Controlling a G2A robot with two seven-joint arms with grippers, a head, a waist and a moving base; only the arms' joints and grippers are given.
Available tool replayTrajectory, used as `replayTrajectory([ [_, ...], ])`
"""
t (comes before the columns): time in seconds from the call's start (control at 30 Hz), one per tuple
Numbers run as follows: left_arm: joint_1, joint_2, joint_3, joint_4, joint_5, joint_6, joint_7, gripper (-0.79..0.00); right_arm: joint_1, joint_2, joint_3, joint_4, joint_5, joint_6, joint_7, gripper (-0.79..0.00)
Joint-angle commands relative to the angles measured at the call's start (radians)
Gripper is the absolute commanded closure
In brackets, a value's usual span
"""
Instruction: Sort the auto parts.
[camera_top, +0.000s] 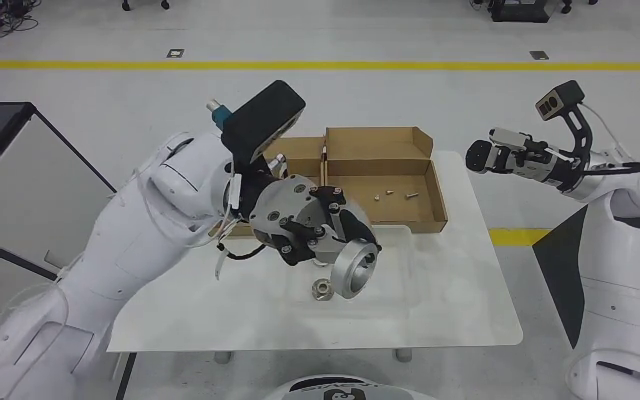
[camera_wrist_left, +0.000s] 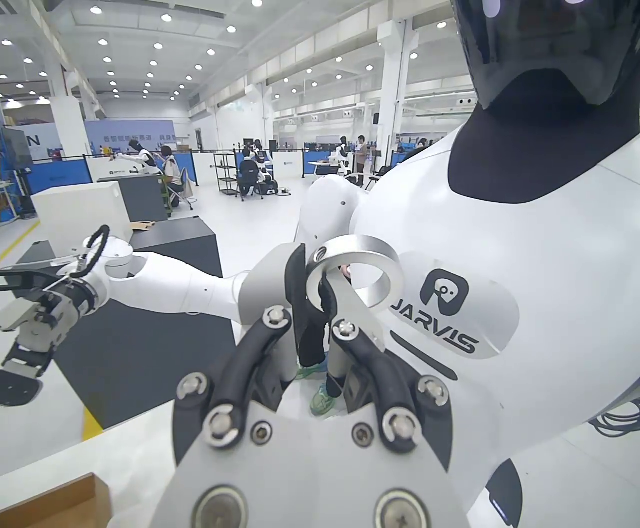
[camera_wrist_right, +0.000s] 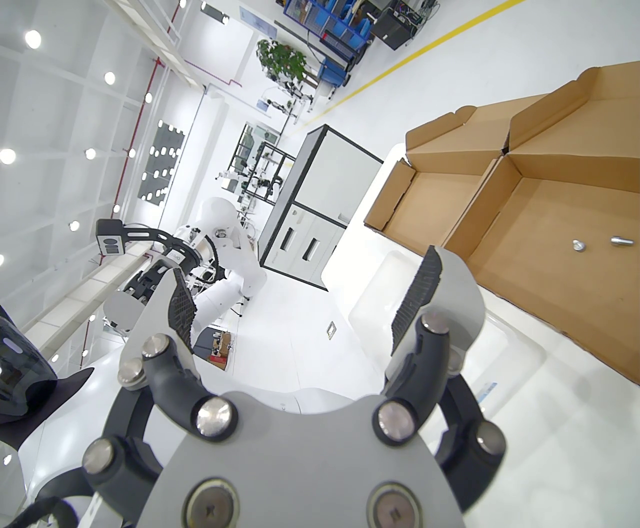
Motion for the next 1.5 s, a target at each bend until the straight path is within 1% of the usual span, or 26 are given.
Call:
replayTrajectory([
  [0.0, 0.011, -0.003, -0.013, -0.003, 0.027, 0.010, 0.036, 0.000, 0.000, 0.000, 0.000, 0.000, 0.000, 0.000, 0.000, -0.785],
  [0.2, 0.028, -0.022, -0.047, 0.021, 0.105, 0.009, 0.164, 0.000, 0.000, 0.000, 0.000, 0.000, 0.000, 0.000, 0.000, -0.785],
  [0.3, 0.040, -0.033, -0.046, 0.030, 0.106, -0.005, 0.227, 0.000, 0.000, 0.000, 0.000, 0.000, 0.000, 0.000, 0.000, -0.785],
  [0.5, 0.063, -0.055, -0.044, 0.041, 0.050, -0.011, 0.321, 0.000, 0.000, 0.000, 0.000, 0.000, 0.000, 0.000, 0.000, -0.785],
  [0.63, 0.081, -0.069, -0.047, 0.025, -0.020, -0.011, 0.350, 0.000, 0.000, 0.000, 0.000, 0.000, 0.000, 0.000, 0.000, -0.785],
  [0.77, 0.100, -0.085, -0.053, 0.006, -0.111, -0.011, 0.326, 0.000, 0.000, 0.000, 0.000, 0.000, 0.000, 0.000, 0.000, -0.785],
  [0.87, 0.118, -0.099, -0.062, -0.006, -0.194, -0.011, 0.286, 0.000, 0.000, 0.000, 0.000, 0.000, 0.000, 0.000, 0.000, -0.785],
  [1.0, 0.143, -0.123, -0.079, -0.015, -0.304, -0.011, 0.206, 0.000, 0.000, 0.000, 0.000, 0.000, 0.000, 0.000, 0.000, -0.785],
  [1.17, 0.172, -0.157, -0.111, -0.004, -0.428, -0.011, 0.100, 0.000, 0.000, 0.000, 0.000, 0.000, 0.000, 0.000, 0.000, -0.785],
  [1.27, 0.182, -0.173, -0.133, 0.025, -0.435, -0.011, 0.034, 0.000, 0.000, 0.000, 0.000, 0.000, 0.000, 0.000, 0.000, -0.785],
  [1.33, 0.186, -0.181, -0.149, 0.049, -0.411, -0.011, 0.002, 0.000, 0.000, 0.000, 0.000, 0.000, 0.000, 0.000, 0.000, -0.785],
  [1.47, 0.194, -0.192, -0.174, 0.084, -0.320, -0.011, -0.011, 0.000, 0.000, 0.000, 0.000, 0.000, 0.000, 0.000, 0.000, -0.785],
])
